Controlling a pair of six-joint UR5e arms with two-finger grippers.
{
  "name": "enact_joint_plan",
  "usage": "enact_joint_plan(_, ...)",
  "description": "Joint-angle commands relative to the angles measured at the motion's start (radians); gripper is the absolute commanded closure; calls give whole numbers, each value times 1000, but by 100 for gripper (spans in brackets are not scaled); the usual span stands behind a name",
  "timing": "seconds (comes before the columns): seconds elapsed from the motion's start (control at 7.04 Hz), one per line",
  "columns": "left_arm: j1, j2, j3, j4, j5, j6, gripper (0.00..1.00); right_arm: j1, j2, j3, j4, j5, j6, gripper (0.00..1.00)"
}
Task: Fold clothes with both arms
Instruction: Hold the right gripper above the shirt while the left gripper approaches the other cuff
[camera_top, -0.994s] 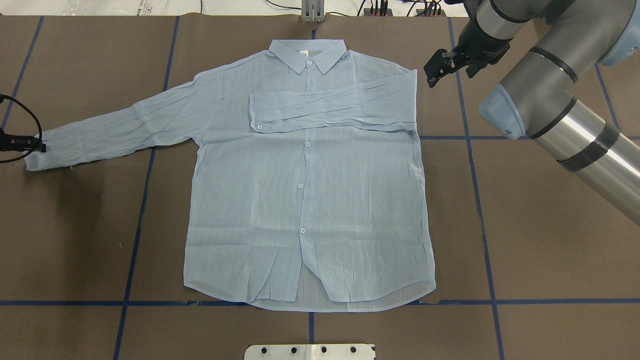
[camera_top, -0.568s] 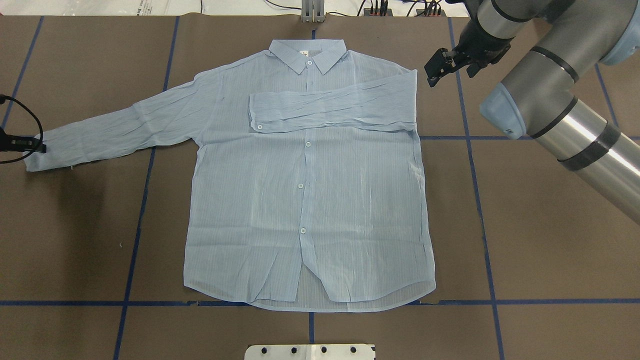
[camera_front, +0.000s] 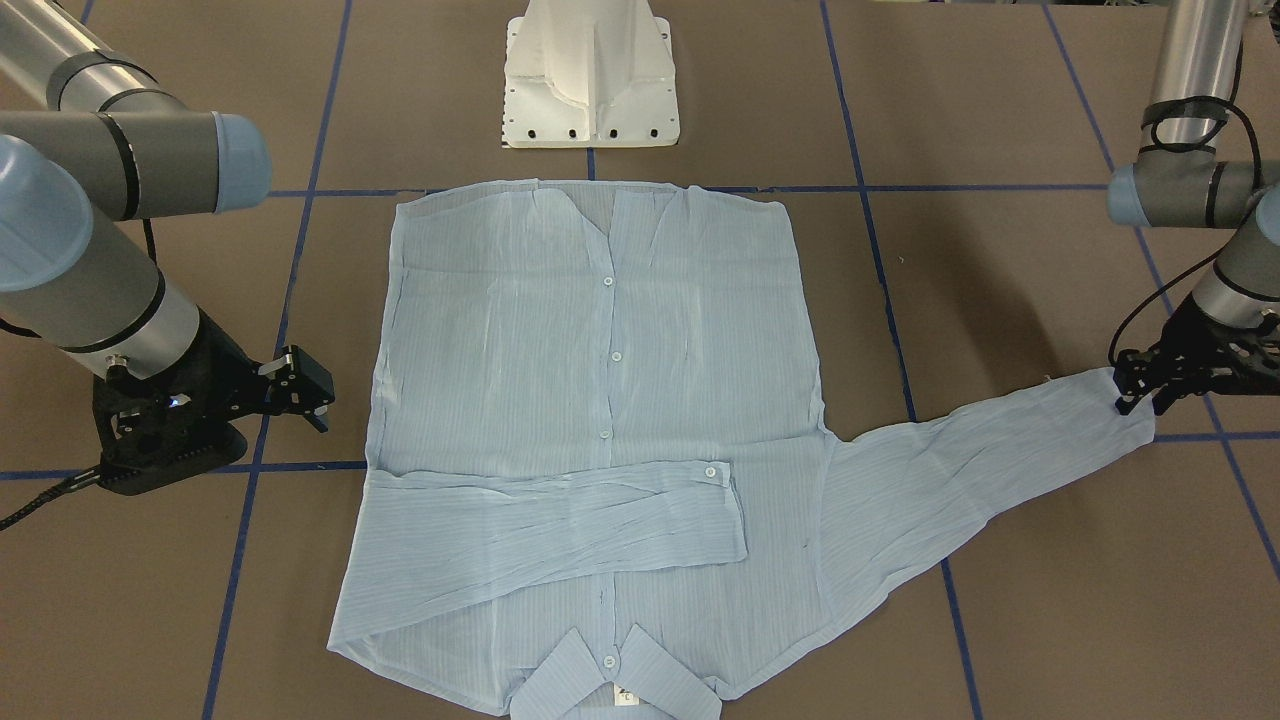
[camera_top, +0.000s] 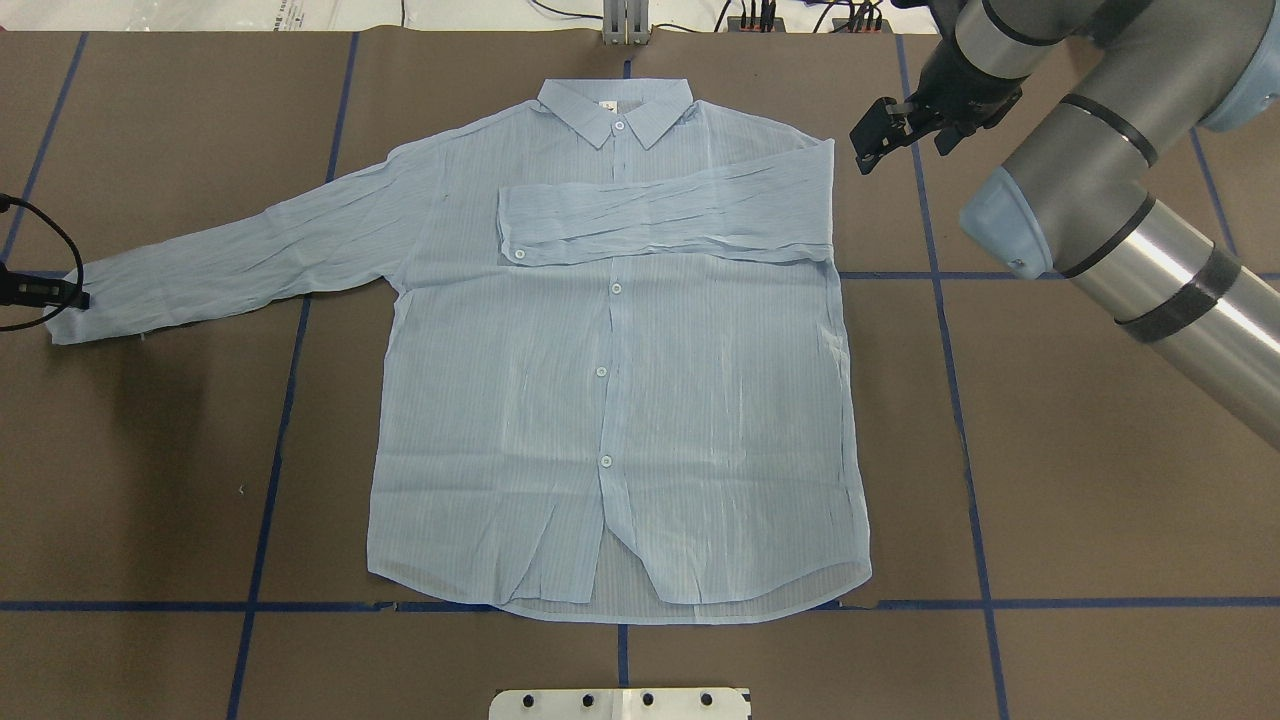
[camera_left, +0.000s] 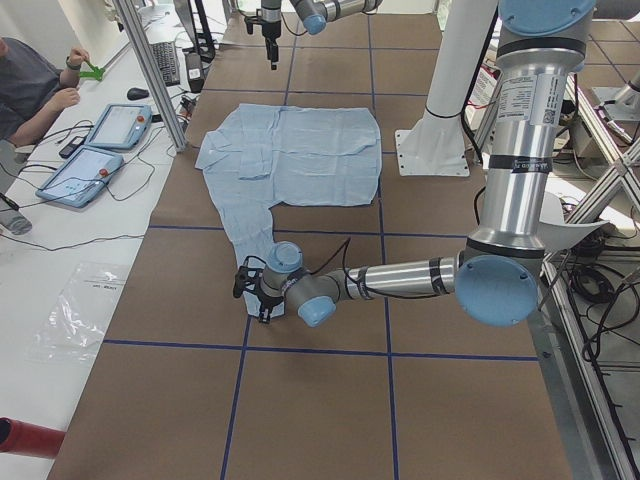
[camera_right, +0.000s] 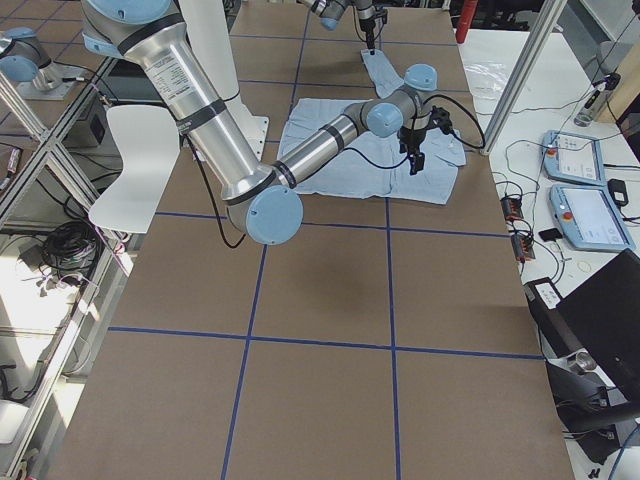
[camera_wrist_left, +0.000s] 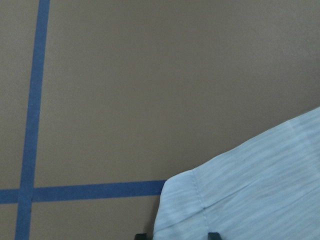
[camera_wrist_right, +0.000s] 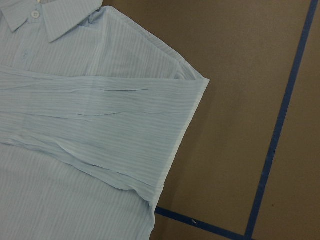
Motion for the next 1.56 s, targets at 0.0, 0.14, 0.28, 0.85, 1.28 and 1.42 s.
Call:
enact_joint_plan(0.0, -1, -5, -3, 1, -9, 0, 50, -1, -1, 0, 0, -5, 0, 0)
enact_joint_plan(0.14, -2, -5, -3, 1, -24, 0, 50, -1, -3, 0, 0, -6, 0, 0)
enact_joint_plan(0.28, -4, -4, -9, 1, -25, 0, 50, -1, -3, 0, 0, -6, 0, 0)
enact_joint_plan(0.85, -8, 1, -11, 1, -26, 2, 50, -6, -3, 0, 3, -8, 2, 0)
enact_joint_plan(1.28, -11, 10, -37, 12, -26, 0, 53, -6, -3, 2, 3, -6, 5, 0)
enact_joint_plan(1.42, -16, 10, -43, 18, -26, 2, 57, -7, -3, 2, 3, -8, 6, 0)
